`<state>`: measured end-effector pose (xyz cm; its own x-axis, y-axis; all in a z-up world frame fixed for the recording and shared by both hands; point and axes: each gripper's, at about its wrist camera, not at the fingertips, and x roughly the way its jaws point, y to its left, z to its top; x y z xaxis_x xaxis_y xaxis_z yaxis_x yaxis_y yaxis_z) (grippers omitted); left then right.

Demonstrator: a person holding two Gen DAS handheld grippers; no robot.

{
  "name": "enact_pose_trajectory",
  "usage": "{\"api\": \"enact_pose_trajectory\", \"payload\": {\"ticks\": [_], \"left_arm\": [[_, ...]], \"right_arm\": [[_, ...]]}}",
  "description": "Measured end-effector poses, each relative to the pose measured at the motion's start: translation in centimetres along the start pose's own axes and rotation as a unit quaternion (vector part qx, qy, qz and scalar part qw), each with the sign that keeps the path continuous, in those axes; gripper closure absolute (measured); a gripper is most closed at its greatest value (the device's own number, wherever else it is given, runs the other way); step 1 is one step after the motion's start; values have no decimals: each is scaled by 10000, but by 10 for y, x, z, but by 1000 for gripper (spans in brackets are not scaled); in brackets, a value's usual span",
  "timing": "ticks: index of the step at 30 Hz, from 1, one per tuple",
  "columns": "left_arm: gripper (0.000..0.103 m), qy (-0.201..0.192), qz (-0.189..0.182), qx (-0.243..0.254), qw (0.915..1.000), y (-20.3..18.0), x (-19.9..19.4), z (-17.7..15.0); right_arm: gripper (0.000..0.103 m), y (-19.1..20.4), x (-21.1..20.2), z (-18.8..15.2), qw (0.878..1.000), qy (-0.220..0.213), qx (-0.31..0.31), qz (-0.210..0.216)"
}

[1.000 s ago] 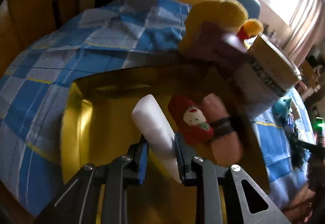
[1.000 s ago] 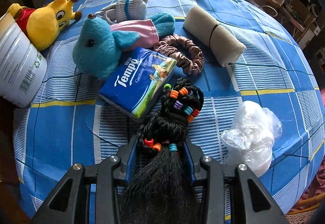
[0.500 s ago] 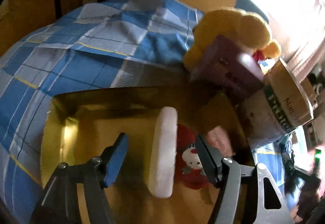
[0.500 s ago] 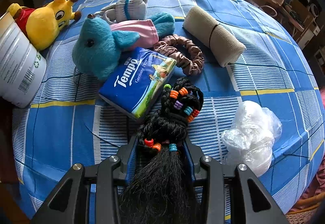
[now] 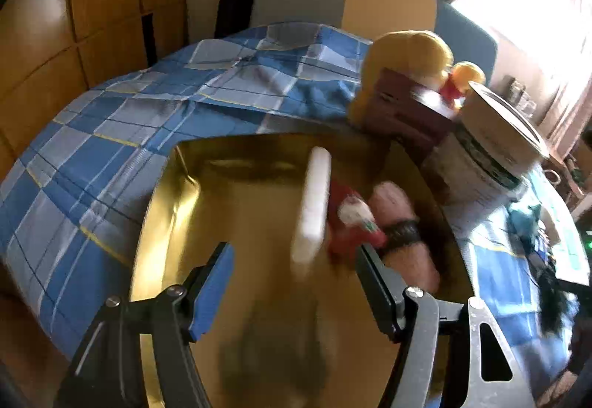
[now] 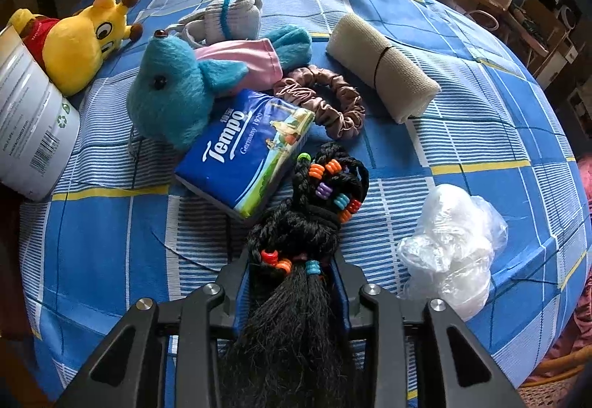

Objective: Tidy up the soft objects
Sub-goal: 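Lower the white foam roll into the gold tray and open the left tool, then carry the black braid to the gold tray and release it from the right tool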

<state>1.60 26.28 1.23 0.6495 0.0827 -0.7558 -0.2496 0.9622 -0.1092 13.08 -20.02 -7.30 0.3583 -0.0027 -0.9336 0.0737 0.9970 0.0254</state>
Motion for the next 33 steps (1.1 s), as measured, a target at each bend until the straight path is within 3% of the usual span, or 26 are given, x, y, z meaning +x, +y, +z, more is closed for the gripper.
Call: {"api": "enact_pose_trajectory", "payload": {"ticks": [12,21,27,33], "left_arm": [[34,-105,-132,375,9992,-23,-30,-37],[35,-79,-276,477,9984,-25,-35,-45],[35,-122,-354,519,9980,-23,-37,-47],[35,-149,-417,515,9977,-18,-39,-46]], "right_arm": [[69,-25,-13,6,9982,-273,490,-210],[69,-38,-34,19,9952,-656,719,-27],[69,-4,-62,51,9949,-943,365,-10],[69,57,-74,105,9942,-1017,-324,-126]]}}
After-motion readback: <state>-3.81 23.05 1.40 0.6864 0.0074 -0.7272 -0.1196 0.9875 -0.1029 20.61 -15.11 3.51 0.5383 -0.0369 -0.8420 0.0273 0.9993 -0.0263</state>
